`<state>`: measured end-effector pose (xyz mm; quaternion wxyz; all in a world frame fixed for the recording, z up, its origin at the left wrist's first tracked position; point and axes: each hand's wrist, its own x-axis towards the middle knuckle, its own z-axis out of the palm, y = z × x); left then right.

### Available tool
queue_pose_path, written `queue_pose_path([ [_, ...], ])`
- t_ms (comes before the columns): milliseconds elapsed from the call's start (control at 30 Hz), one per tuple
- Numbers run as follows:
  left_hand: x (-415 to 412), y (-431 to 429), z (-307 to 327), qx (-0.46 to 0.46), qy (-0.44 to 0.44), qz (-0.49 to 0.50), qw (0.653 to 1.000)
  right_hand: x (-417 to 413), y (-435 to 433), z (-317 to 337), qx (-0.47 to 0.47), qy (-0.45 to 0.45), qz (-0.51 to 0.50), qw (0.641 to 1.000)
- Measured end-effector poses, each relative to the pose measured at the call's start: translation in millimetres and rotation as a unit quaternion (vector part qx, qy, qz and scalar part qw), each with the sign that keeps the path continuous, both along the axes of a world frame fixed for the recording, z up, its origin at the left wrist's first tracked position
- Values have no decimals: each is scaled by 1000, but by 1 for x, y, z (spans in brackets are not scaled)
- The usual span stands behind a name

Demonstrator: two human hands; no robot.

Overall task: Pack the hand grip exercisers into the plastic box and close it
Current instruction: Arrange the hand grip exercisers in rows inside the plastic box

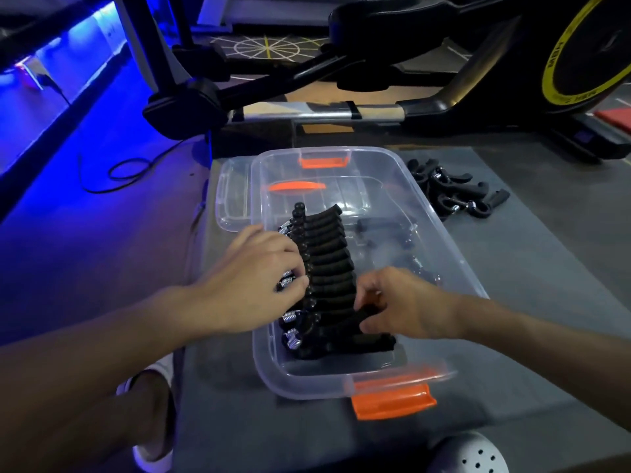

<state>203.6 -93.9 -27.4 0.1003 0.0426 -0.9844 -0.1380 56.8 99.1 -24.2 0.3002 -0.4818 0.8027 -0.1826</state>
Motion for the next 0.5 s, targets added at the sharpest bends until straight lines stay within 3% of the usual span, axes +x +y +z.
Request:
queue_pose_path([
  [267, 1, -3, -5, -18, -19, 3, 1000, 2, -12, -44, 73, 46, -1, 996],
  [400, 1, -3, -5, -23, -19, 4, 1000, 0, -15, -46, 88, 97, 99, 986],
  [500, 0, -3, -6, -25, -17, 4, 1000, -2, -16, -52, 125, 114, 107, 980],
])
